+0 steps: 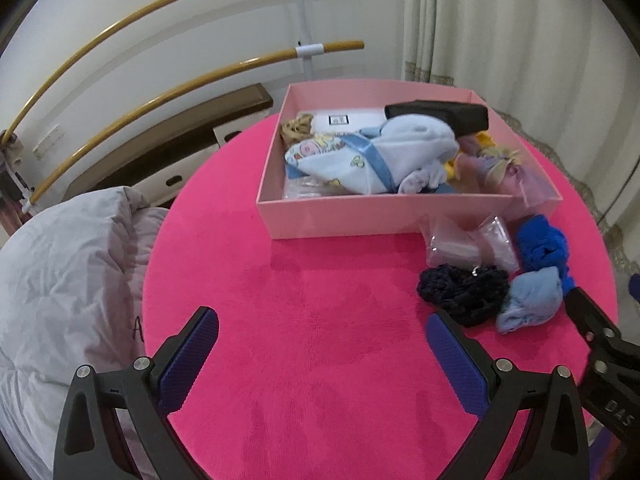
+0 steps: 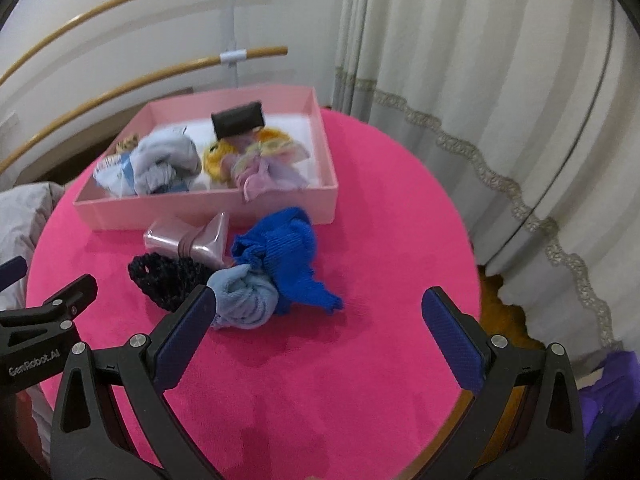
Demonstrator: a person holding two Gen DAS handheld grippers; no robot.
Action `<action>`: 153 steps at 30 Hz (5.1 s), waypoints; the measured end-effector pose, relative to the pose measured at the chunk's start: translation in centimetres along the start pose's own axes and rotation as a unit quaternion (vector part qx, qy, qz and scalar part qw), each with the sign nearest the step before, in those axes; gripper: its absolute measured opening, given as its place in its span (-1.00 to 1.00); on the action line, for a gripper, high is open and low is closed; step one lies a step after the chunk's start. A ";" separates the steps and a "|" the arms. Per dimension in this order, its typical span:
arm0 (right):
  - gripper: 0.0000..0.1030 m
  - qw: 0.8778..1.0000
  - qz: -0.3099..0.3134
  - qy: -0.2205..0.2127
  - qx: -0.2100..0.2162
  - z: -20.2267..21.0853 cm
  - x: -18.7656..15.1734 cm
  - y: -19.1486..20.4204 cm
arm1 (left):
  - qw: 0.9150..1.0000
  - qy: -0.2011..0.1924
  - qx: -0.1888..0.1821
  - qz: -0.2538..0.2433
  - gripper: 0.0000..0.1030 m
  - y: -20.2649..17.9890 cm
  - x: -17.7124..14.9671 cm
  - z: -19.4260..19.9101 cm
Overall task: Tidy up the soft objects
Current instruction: 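Move the right gripper down onto the dark-blue knit towel, then grasp the dark-blue towel with the right gripper and lift it, then grasp the light-blue sock with the left gripper while the right holds the towel, then carry the light-blue sock and dark-blue towel over the pink box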
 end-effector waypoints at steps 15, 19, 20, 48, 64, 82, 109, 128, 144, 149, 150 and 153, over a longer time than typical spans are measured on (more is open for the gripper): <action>0.98 0.997 0.057 0.023 0.039 -5.3 0.7 3.6 | 0.998 0.058 -0.027 0.013 1.00 1.6 -0.1 -6.4; 0.60 0.995 0.032 0.028 0.086 -6.5 0.4 3.1 | 0.998 0.063 -0.027 0.015 1.00 1.8 0.1 -7.3; 0.47 0.993 0.025 0.029 0.108 -6.5 0.3 2.9 | 0.997 0.064 -0.028 0.017 0.99 1.8 0.1 -7.5; 0.36 0.995 -0.019 0.031 0.096 -5.7 -1.8 -2.4 | 0.992 0.075 -0.105 0.013 0.99 -2.3 -0.3 -5.7; 0.82 0.991 -0.069 0.014 0.113 -3.6 -0.2 -7.4 | 0.993 0.051 -0.102 -0.015 0.99 -4.6 -0.7 -2.7; -0.35 0.992 -0.099 0.015 0.071 -4.3 -0.6 -12.0 | 0.980 0.076 -0.165 -0.076 1.00 -13.6 -1.1 -3.5; -0.35 0.991 -0.126 0.026 0.044 -2.0 -3.6 -15.0 | 0.978 0.054 -0.156 -0.126 -0.16 -17.2 -0.8 -3.7; -0.34 0.990 -0.059 -0.059 0.110 3.9 1.2 -5.0 | 0.993 -0.047 -0.089 -0.058 -0.16 -8.1 0.1 5.6; -0.34 0.975 -0.032 -0.178 0.127 12.3 4.3 -0.1 | 0.983 -0.175 -0.056 -0.028 -0.15 -3.3 -2.0 17.8; -0.34 0.970 -0.034 -0.206 0.124 14.2 4.3 0.3 | 0.976 -0.210 -0.047 -0.032 -0.14 -3.3 -4.0 21.0; -0.34 0.969 -0.037 -0.212 0.123 14.6 4.3 0.3 | 0.975 -0.214 -0.044 -0.032 -0.14 -3.4 -4.4 21.3; -0.34 0.966 -0.040 -0.222 0.125 15.4 4.1 -0.1 | 0.973 -0.227 -0.040 -0.032 -0.14 -3.5 -5.6 22.5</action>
Point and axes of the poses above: each gripper's, at about its wrist camera, not at the fingertips, and z roughly against the way its jaws point, y to its left, x to its top, the point moved 3 cm from there along -z, roughly the way its jaws point, and after that the axes turned 8 degrees about -x, right-handed, at the moved point
